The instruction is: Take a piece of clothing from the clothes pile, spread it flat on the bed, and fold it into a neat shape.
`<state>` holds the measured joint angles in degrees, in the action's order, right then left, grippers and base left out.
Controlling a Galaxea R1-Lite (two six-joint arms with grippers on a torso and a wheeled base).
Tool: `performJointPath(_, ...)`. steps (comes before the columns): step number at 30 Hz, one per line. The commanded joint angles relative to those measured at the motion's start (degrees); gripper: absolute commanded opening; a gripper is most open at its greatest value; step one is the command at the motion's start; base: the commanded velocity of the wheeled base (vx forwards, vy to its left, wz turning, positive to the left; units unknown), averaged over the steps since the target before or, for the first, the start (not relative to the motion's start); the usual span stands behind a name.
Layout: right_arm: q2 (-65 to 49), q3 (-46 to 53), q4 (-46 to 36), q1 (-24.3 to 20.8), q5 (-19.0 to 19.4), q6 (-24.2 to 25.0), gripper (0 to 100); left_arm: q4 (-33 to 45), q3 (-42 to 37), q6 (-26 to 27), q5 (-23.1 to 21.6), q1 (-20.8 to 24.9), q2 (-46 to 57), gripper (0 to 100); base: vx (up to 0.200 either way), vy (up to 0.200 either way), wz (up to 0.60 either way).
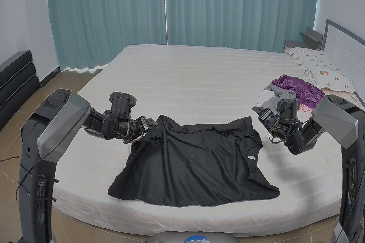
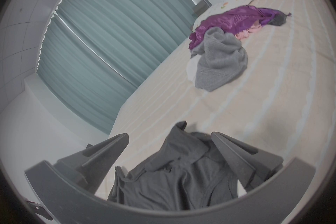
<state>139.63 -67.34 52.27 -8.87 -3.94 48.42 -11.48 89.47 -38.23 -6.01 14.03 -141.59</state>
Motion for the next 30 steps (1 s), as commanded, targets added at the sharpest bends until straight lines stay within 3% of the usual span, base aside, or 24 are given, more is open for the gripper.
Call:
performJointPath(1,-3.31,5.91,0.2,-0.44,2.79,2.03,100,-2.05,-7.99,-4.66,1.18,-0.58,7.3,100,0.0,0.0,0.0)
performJointPath(7,-3.93,11.44,0.37,-1.06,2.88,2.2,100,-9.08,-21.53,-11.69,3.29,-1.02,13.8,100,0.0,0.0,0.0)
performJointPath(14,-9.9,25.94,4.42,-1.58,6.93,2.29,100,-23.67,-41.13,-12.22,3.11,0.56,17.76,100,0.0,0.0,0.0)
performJointPath(19,-14.12,35.35,9.87,-1.67,7.28,2.12,100,-33.78,-50.62,-12.57,3.72,2.23,18.2,100,0.0,0.0,0.0)
performJointPath(25,-16.85,43.17,11.8,-1.76,7.72,2.38,100,-39.67,-57.47,-14.07,3.9,3.02,18.63,100,-0.1,0.0,0.0)
performJointPath(30,-14.21,46.86,16.81,-1.41,11.41,4.4,100,-40.37,-58.97,-16.97,3.55,2.76,18.02,100,-0.2,0.0,0.0)
